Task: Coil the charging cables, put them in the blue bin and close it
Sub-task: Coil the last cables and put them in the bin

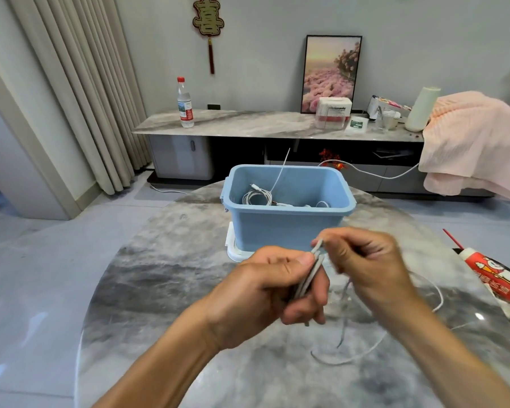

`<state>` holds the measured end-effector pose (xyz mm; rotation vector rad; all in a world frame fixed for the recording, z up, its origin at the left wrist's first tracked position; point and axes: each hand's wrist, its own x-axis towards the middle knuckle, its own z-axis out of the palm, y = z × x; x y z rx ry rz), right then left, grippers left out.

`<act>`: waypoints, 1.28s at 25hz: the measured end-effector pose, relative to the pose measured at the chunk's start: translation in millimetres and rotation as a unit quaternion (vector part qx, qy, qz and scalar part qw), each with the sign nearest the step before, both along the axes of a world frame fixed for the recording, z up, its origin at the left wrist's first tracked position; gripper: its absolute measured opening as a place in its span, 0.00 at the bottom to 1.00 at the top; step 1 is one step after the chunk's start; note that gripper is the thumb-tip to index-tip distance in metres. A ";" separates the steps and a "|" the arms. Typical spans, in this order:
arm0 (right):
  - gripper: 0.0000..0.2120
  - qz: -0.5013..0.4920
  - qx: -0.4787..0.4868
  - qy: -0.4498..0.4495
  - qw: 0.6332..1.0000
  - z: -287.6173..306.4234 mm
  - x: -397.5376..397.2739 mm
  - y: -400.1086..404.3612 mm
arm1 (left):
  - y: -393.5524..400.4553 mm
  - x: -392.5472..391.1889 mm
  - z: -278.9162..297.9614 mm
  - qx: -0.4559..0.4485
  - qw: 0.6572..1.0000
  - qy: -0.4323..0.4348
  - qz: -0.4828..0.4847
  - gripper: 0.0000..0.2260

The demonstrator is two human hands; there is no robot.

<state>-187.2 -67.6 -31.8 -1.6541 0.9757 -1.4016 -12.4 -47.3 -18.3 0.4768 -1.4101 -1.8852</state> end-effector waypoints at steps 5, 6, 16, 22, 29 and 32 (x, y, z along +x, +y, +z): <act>0.14 0.038 0.223 -0.096 0.969 -20.3 50.6 21.3 | -12.9 13.2 0.9 0.124 0.963 0.169 0.168 0.14; 0.14 0.039 0.263 -0.095 0.959 -20.7 55.5 27.7 | -15.4 14.7 1.2 0.137 0.950 0.187 0.211 0.14; 0.07 0.117 0.365 0.132 0.914 7.1 30.7 47.0 | -20.8 7.5 -19.5 -0.212 0.923 -0.166 0.273 0.12; 0.08 -0.065 -0.062 0.544 0.834 12.9 18.2 44.2 | -15.2 -1.2 -23.2 -0.272 0.896 -0.283 0.207 0.12; 0.25 -0.068 -0.309 0.501 0.805 32.3 -26.2 4.2 | -6.4 2.6 -7.8 -0.208 0.930 -0.289 0.090 0.19; 0.28 -0.072 -0.275 0.498 0.819 22.6 -41.7 -6.2 | -6.1 15.1 -0.1 -0.108 0.967 -0.219 0.073 0.17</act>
